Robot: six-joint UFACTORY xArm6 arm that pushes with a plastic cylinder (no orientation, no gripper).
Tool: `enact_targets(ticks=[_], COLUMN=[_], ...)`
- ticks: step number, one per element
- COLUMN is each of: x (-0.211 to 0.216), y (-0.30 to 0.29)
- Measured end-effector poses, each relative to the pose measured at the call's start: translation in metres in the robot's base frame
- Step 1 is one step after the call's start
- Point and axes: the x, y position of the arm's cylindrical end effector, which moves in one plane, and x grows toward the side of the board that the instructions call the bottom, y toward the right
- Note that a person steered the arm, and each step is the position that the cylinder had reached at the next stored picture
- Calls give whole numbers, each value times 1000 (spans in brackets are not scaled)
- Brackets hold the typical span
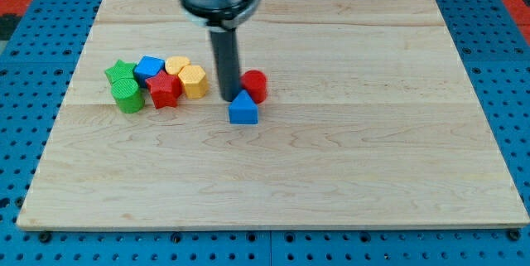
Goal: Move the red circle towards the center right side of the board
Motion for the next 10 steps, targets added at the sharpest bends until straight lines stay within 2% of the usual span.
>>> enact_targets(ticks=[2, 3, 4, 5, 6, 7, 8, 9, 10], x=[-17, -43, -47, -44, 31, 35, 4, -24, -29], y=[44, 57, 164, 236, 205, 280, 301, 292, 277])
